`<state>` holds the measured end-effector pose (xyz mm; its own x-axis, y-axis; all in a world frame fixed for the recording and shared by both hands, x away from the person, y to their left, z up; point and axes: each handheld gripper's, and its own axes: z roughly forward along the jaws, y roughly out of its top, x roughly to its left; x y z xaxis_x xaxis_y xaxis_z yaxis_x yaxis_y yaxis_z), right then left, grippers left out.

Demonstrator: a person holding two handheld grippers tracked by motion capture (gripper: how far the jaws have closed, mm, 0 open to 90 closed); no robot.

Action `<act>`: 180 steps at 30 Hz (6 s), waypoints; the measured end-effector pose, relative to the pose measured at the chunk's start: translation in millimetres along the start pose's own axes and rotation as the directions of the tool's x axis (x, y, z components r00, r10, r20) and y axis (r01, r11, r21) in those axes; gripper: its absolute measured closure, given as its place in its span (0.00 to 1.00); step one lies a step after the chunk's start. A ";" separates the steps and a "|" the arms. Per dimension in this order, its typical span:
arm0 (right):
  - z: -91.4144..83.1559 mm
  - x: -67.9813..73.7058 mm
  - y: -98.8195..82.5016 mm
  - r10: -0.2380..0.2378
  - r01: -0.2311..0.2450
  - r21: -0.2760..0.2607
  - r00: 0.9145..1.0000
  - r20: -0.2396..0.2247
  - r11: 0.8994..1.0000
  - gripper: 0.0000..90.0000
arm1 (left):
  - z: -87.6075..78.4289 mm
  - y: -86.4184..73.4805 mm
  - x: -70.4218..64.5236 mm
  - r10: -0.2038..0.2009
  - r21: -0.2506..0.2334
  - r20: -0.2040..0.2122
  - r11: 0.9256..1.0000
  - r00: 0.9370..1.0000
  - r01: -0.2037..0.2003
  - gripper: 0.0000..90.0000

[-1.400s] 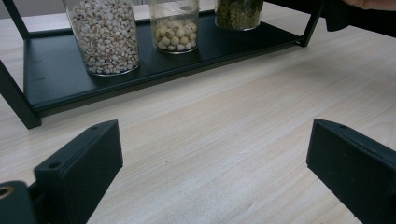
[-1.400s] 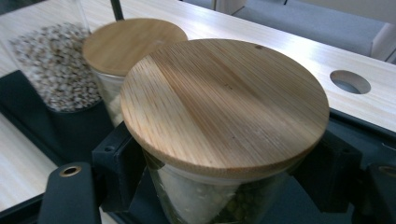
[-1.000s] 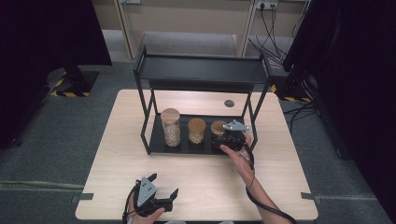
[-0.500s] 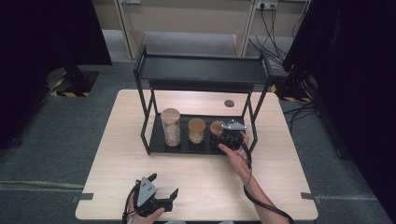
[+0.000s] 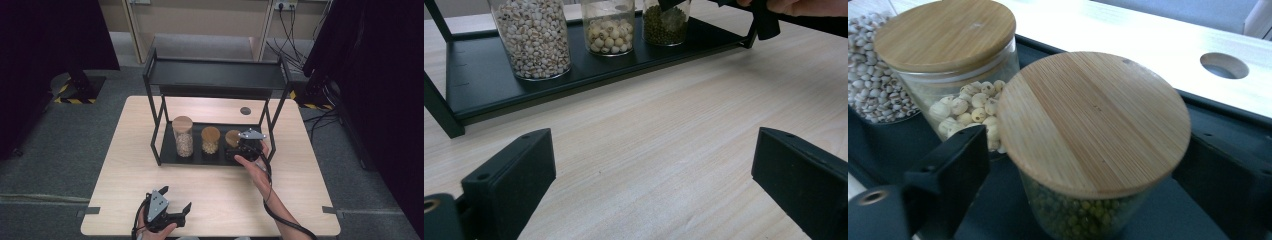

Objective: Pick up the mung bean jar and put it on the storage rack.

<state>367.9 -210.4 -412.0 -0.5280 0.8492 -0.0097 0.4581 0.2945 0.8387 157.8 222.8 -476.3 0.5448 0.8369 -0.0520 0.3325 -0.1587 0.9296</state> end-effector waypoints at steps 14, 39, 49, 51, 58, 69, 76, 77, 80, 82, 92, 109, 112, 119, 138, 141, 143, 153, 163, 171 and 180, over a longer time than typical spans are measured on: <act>-29.1 3.8 -5.4 -0.028 0.026 -0.048 0.999 -0.042 0.999 0.04 | 0.1 0.1 -0.1 0.001 0.001 -0.003 1.000 1.000 -0.001 0.04; -70.9 7.9 -19.0 -0.071 0.055 -0.133 0.990 -0.119 0.990 0.04 | 0.3 -0.1 -0.7 0.001 0.001 -0.004 1.000 1.000 -0.001 0.04; -84.6 8.8 -26.0 -0.074 0.049 -0.165 0.986 -0.150 0.985 0.04 | 0.5 -0.1 -0.8 0.002 0.002 -0.005 1.000 1.000 -0.002 0.04; -87.0 9.3 -26.8 -0.075 0.047 -0.171 0.985 -0.157 0.984 0.04 | 0.4 -0.1 -0.8 0.002 0.002 -0.005 1.000 1.000 -0.002 0.04; -95.1 9.3 -30.2 -0.071 0.039 -0.185 0.983 -0.170 0.982 0.04 | 0.5 -0.1 -0.8 0.002 0.002 -0.005 1.000 1.000 -0.002 0.04; -105.8 11.2 -36.9 -0.075 0.036 -0.200 0.978 -0.195 0.979 0.04 | 0.4 -0.1 -1.0 0.002 0.002 -0.006 1.000 1.000 -0.002 0.04; -112.9 12.2 -42.2 -0.073 0.029 -0.210 0.976 -0.206 0.977 0.04 | 0.6 -0.2 -1.3 0.003 0.002 -0.006 1.000 1.000 -0.003 0.04; -113.7 12.5 -43.0 -0.074 0.028 -0.212 0.975 -0.209 0.977 0.04 | 0.6 -0.1 -1.3 0.003 0.002 -0.006 1.000 1.000 -0.003 0.04; -116.2 13.4 -45.6 -0.076 0.029 -0.217 0.974 -0.212 0.976 0.04 | 0.5 -0.2 -1.3 0.002 0.001 -0.007 1.000 1.000 -0.002 0.04; -117.8 13.6 -47.6 -0.073 0.025 -0.217 0.974 -0.216 0.976 0.04 | 0.4 -0.2 -1.2 0.002 0.002 -0.007 1.000 1.000 -0.002 0.04; -125.2 14.6 -56.0 -0.071 0.016 -0.232 0.971 -0.229 0.973 0.04 | 0.5 -0.2 -1.3 0.003 0.003 -0.010 1.000 1.000 -0.003 0.04; -136.5 13.2 -70.0 -0.067 0.012 -0.247 0.974 -0.215 0.969 0.04 | 0.8 -0.4 -1.8 0.002 0.001 -0.014 1.000 1.000 -0.001 0.04; -137.1 11.9 -73.0 -0.060 0.007 -0.244 0.976 -0.210 0.970 0.04 | 0.8 -0.4 -2.0 0.002 0.001 -0.014 1.000 1.000 -0.002 0.04; -142.1 8.5 -84.8 -0.047 -0.006 -0.251 0.977 -0.208 0.968 0.04 | 1.8 -0.4 -2.3 0.003 0.005 -0.013 1.000 1.000 -0.003 0.04; -140.1 9.3 -104.1 -0.036 -0.029 -0.233 0.962 -0.270 0.972 0.03 | 1.7 -0.2 -2.6 0.006 0.004 -0.017 1.000 1.000 -0.006 0.04; -139.5 9.2 -105.4 -0.035 -0.030 -0.230 0.961 -0.274 0.973 0.03 | 1.8 -0.3 -2.6 0.005 0.004 -0.016 1.000 1.000 -0.005 0.04; -139.0 9.3 -106.0 -0.035 -0.030 -0.228 0.961 -0.275 0.973 0.03 | 1.8 -0.2 -2.6 0.006 0.004 -0.016 1.000 1.000 -0.006 0.04; -137.1 10.0 -106.7 -0.032 -0.031 -0.220 0.960 -0.277 0.975 0.03 | 1.4 -0.3 -2.4 0.007 0.003 -0.016 1.000 1.000 -0.007 0.04; -136.2 9.5 -107.2 -0.031 -0.031 -0.215 0.961 -0.276 0.976 0.03 | 1.4 -0.2 -2.3 0.007 0.003 -0.016 1.000 1.000 -0.007 0.04; -135.2 9.9 -107.4 -0.030 -0.031 -0.211 0.961 -0.276 0.977 0.03 | 1.2 -0.2 -2.4 0.008 0.002 -0.017 1.000 1.000 -0.008 0.04; -135.3 9.8 -107.6 -0.027 -0.032 -0.210 0.961 -0.276 0.977 0.03 | 1.3 0.0 -2.3 0.008 0.002 -0.017 1.000 1.000 -0.008 0.04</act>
